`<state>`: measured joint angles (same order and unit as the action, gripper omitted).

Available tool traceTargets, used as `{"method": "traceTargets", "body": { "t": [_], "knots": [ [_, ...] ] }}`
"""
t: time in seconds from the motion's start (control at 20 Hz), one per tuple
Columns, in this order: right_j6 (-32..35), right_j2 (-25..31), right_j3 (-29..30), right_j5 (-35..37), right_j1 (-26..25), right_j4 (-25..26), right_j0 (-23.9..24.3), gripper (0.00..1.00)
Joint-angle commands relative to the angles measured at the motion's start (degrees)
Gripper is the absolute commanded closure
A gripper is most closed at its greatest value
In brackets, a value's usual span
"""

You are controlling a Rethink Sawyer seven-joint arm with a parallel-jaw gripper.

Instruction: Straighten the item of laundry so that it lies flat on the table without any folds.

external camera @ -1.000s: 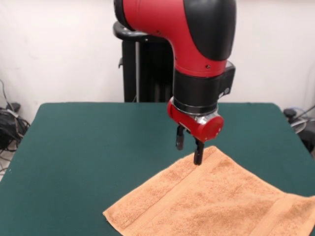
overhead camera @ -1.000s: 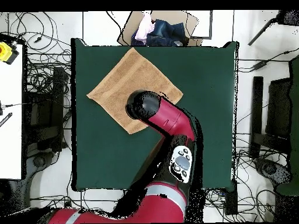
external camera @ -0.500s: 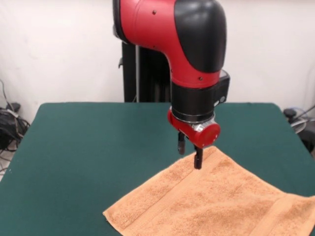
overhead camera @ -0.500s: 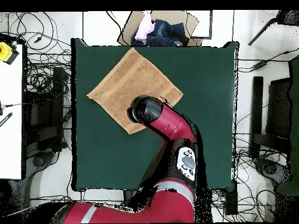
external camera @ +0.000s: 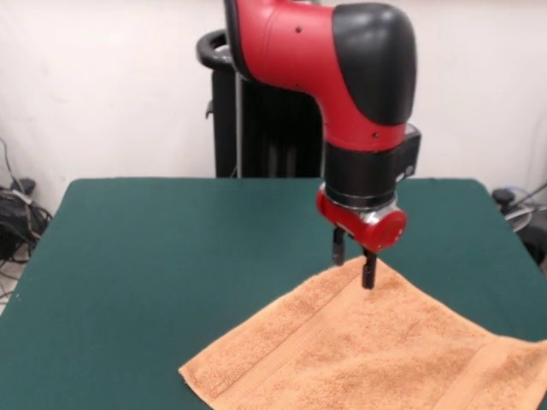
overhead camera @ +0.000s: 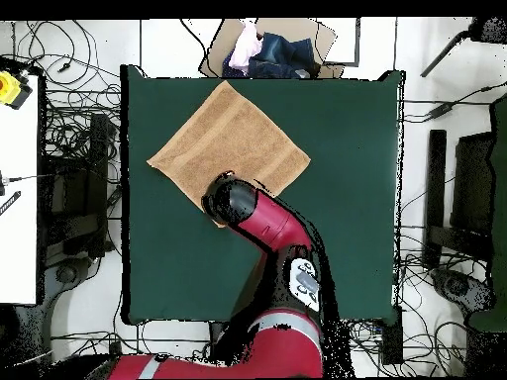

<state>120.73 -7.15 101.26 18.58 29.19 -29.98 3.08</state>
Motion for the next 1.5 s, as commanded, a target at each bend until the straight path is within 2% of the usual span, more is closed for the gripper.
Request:
{"method": "traceTargets", "body": {
  "t": [0.05, 0.35, 0.65, 1.1, 1.35, 1.5],
  "knots": [
    [14.09, 7.65, 7.98, -6.96, 1.03, -2.15, -2.52, 0.0],
    [15.5, 7.93, 10.26, -9.6, 1.3, -2.77, -3.74, 0.0],
    [14.79, 10.74, 13.13, -14.49, 0.28, -1.3, -1.18, 0.0],
    [13.86, 13.93, 17.86, -17.28, 2.06, 0.27, 2.57, 0.0],
    [14.17, 17.73, 20.58, -20.03, 2.37, 2.05, 6.17, 0.0],
    [13.93, 17.27, 21.04, -20.03, 2.91, 2.24, 6.2, 0.0]
  ]
}}
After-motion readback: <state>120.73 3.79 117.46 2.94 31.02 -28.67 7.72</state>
